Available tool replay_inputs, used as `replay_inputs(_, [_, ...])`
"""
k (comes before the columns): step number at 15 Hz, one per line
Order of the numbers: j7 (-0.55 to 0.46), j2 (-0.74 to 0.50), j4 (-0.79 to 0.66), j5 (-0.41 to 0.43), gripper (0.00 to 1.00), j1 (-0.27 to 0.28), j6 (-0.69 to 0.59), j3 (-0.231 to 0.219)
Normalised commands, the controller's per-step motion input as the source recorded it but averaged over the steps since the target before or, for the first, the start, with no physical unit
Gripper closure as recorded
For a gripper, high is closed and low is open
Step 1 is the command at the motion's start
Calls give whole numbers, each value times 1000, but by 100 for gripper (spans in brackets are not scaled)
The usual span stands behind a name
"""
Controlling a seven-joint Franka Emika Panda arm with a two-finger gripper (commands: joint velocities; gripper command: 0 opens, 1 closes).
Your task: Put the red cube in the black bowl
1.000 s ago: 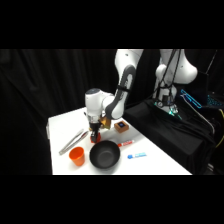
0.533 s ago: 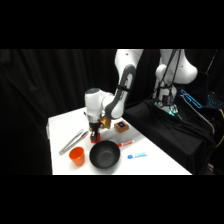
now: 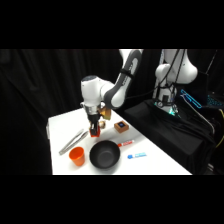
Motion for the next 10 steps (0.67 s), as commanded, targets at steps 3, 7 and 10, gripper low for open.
replay_inputs(3, [-50,-457,-155,-218,75,88,-401,-39])
replay_inputs(7, [-66,-418,-156,-184,75,50,-335,61])
replay_inputs(10, [-61,-358,-162,-142,75,29,-206,111])
